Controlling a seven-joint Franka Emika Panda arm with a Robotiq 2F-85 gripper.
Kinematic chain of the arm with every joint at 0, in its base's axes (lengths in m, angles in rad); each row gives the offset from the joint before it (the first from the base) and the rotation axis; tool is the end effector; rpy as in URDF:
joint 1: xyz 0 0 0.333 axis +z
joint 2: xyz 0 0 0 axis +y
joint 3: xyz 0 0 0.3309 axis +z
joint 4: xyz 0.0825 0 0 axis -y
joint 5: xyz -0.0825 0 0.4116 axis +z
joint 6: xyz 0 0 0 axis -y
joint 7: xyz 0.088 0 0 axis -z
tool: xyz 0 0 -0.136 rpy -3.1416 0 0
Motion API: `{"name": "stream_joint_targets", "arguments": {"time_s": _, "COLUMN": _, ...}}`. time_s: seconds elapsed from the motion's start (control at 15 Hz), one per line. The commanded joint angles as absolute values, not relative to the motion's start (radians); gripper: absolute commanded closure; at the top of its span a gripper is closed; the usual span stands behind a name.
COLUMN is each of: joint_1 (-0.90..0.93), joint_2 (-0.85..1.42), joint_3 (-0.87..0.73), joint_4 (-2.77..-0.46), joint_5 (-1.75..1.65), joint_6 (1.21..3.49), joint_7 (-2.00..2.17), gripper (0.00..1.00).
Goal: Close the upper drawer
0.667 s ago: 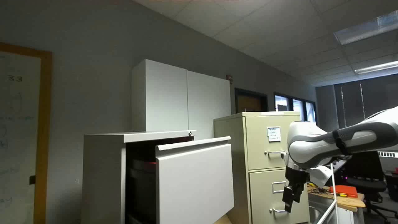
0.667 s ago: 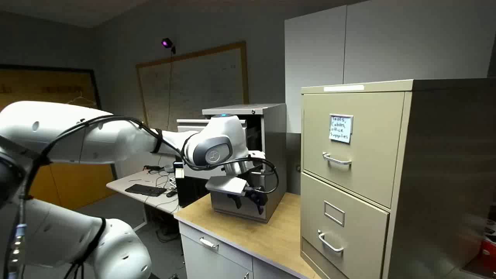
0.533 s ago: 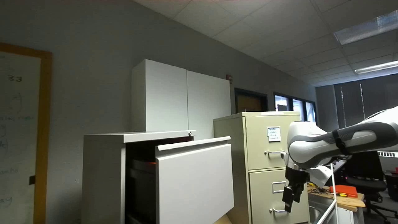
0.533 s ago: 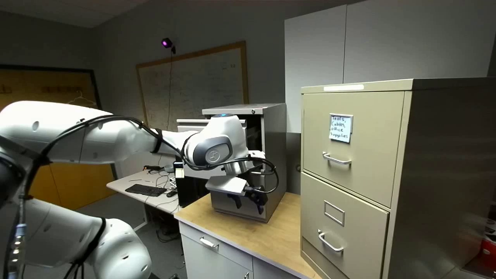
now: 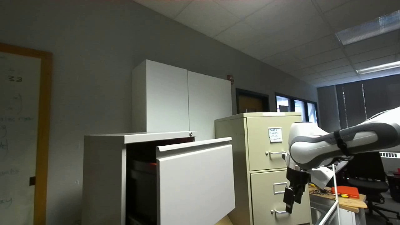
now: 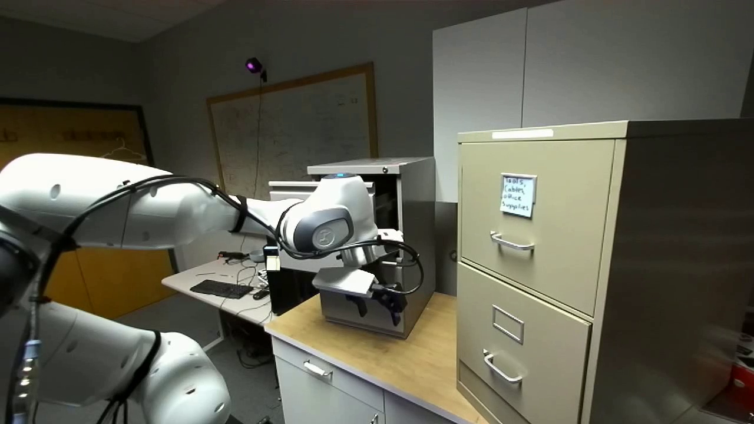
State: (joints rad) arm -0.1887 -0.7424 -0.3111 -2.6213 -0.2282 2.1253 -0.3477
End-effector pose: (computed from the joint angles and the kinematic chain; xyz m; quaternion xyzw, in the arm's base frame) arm 0.3261 -0.1937 0.4623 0.9934 0.0006 0.1063 0.0425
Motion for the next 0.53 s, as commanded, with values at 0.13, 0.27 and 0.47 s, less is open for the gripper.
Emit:
{"name": "stream_joint_targets", "arguments": {"time_s": 0.13, "joint_1": -0.153, "joint_2": -0.775, "joint_3": -0.264, "joint_4": -2.628, "joint_5": -0.213, "joint_6": 2.203, "joint_7": -0.347, "gripper": 0.0}}
{"name": "stream_joint_targets", "arguments": {"time_s": 0.27, "joint_1": -0.124, "joint_2": -0.799, "joint_3": -0.231, "joint_4": -2.634, "joint_5": -0.214, "joint_6": 2.248, "joint_7": -0.349, "gripper": 0.18}}
{"name": "stream_joint_targets", "arguments": {"time_s": 0.47, "joint_1": -0.07, "joint_2": -0.843, "joint_3": -0.178, "joint_4": -2.645, "joint_5": -0.221, "joint_6": 2.349, "joint_7": -0.352, "gripper": 0.41}}
